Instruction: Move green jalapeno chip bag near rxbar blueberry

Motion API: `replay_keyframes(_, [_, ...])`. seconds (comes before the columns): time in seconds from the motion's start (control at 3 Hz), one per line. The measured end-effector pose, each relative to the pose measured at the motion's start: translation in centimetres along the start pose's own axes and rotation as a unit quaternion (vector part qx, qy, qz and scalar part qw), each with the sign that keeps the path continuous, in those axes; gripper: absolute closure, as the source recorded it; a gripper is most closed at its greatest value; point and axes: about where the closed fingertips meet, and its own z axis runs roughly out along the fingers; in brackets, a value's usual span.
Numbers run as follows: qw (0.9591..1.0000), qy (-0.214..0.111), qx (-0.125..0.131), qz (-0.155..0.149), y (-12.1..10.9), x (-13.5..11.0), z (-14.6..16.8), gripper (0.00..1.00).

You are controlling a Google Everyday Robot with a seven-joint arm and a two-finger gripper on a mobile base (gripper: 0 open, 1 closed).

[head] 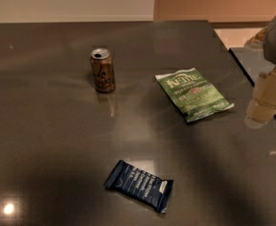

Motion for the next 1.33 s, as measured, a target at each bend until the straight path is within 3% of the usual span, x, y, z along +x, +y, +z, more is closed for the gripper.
replay_keyframes(0.67, [1.0000, 0.009, -0.002, -0.001, -0.3, -0.2, 0.1, 0.00])
replay_keyframes(1.33, [0.9972, 0.020, 0.005, 0.072, -4.1, -0.1, 3.2, 0.00])
